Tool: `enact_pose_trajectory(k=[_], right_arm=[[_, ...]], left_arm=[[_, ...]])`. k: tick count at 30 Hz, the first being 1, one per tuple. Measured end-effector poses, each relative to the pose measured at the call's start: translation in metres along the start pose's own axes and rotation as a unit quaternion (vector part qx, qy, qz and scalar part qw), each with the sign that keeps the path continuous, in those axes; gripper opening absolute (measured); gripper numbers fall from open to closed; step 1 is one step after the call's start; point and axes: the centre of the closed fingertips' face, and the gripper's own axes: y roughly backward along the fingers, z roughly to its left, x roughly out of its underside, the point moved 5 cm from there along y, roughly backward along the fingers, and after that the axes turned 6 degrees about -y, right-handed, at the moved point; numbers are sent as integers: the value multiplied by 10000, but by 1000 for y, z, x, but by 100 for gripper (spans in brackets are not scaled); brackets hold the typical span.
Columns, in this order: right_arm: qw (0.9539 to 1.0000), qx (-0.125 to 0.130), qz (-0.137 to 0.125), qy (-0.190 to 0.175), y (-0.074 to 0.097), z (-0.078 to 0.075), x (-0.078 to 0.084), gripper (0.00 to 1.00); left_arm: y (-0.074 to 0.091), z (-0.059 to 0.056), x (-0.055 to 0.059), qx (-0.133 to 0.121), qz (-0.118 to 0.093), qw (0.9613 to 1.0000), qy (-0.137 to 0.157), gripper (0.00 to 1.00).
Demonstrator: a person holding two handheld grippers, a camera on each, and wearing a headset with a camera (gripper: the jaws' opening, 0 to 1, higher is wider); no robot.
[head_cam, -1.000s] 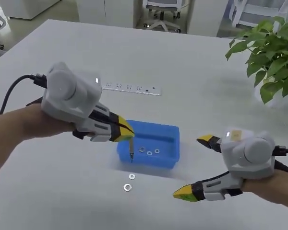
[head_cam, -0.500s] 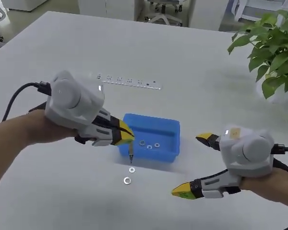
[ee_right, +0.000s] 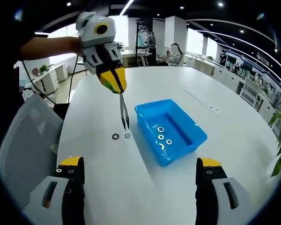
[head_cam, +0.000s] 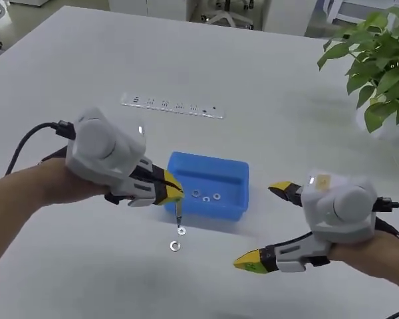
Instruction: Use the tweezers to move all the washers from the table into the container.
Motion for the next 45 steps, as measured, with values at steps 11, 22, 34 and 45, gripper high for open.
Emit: enact_pose_trajectory(k=[11, 22, 34, 45], right_arm=[[10000, 6, 35, -48, 1, -1, 4, 99], [10000, -11, 64, -69, 2, 0, 7, 99], [9999, -111, 42, 47, -2, 3, 6, 94], [9975, -431, -104, 548, -18, 5, -10, 77]], left_arm=[[-7, 1, 4, 19, -1, 10000, 0, 5], [-12, 2, 7, 34, 27, 10000, -26, 5], [-14, 2, 7, 89, 4, 9999, -91, 5], [-14, 3, 7, 291, 10, 9993, -249, 5]])
